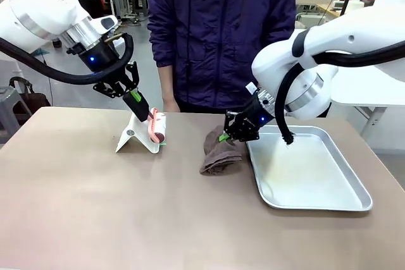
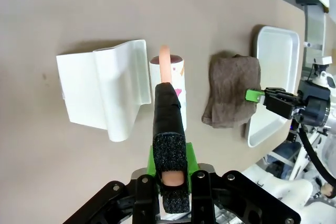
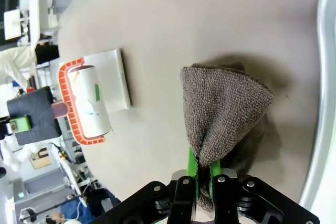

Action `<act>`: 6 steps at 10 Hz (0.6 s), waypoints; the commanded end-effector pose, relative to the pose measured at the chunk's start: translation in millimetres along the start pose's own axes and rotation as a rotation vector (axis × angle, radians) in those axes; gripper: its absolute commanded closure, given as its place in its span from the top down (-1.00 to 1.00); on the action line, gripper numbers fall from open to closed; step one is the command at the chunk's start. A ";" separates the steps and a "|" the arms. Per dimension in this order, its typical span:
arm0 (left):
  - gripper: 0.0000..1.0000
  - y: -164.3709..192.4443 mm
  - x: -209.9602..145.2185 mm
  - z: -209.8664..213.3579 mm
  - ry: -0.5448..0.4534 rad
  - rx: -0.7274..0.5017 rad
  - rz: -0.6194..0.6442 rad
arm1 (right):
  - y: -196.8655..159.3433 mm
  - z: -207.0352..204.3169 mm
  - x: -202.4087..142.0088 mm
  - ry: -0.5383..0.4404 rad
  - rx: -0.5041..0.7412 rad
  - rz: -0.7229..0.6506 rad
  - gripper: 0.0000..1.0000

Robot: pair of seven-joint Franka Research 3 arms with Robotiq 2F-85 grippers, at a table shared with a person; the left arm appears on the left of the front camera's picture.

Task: Clean the surface of the table.
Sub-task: Return the Lint Roller and towel to their original positions.

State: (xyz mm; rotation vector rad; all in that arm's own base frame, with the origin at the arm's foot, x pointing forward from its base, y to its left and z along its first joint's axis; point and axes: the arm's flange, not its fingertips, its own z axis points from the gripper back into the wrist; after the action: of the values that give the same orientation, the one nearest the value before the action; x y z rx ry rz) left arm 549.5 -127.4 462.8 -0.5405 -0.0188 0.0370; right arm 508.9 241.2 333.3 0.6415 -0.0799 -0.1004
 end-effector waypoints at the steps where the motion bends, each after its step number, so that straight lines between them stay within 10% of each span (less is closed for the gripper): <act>1: -0.55 1.4 2.9 -1.4 -0.002 0.024 0.050 | 6.4 -2.4 10.3 0.002 -0.007 -0.030 -0.81; 6: -0.55 13.9 11.3 -20.3 -0.009 0.037 0.011 | -0.3 -6.1 9.9 0.027 0.024 -0.024 -0.81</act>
State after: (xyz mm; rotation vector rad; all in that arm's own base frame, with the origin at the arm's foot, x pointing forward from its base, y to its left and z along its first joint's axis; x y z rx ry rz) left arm 558.1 -125.8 438.3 -0.5296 0.0019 0.0695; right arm 514.6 242.3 328.9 0.6468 -0.0605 -0.1085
